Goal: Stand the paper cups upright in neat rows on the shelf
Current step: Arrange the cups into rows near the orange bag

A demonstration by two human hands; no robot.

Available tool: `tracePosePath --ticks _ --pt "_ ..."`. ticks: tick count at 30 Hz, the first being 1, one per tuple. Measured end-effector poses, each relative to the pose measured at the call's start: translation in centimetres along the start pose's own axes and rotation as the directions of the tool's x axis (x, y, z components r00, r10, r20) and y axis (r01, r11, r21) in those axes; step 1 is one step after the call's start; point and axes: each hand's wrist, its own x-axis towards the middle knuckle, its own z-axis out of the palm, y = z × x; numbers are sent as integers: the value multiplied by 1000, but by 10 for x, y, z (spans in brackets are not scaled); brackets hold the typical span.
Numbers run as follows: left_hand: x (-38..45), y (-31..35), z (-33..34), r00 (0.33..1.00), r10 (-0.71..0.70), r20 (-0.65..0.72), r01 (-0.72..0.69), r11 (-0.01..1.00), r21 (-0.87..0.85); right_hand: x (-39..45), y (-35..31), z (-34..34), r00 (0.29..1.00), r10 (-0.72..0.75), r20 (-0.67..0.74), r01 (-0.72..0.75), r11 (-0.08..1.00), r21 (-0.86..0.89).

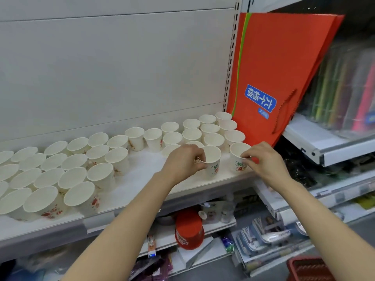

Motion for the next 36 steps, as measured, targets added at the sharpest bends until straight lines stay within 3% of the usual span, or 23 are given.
tracePosePath --ticks 6,11,14,18,21,28,36 --pt "17 3 19 997 22 79 -36 982 184 9 25 5 988 -25 153 22 1000 20" --pt "12 17 27 998 42 -49 -27 962 273 7 35 4 986 -58 157 55 998 26" --pt "18 30 36 998 31 -50 -14 951 310 9 32 6 984 -52 173 56 998 -18" --pt "25 32 46 996 -64 -68 77 972 223 11 38 6 981 4 194 4 999 -40" --pt "28 33 50 997 -61 -45 68 983 168 14 38 5 976 16 217 -5 999 -54" --pt "32 34 51 999 16 -51 -9 991 135 8 45 -1 986 -101 132 102 995 -2" --pt "24 40 53 993 6 -121 8 993 119 11 43 6 981 -189 42 190 981 -32"
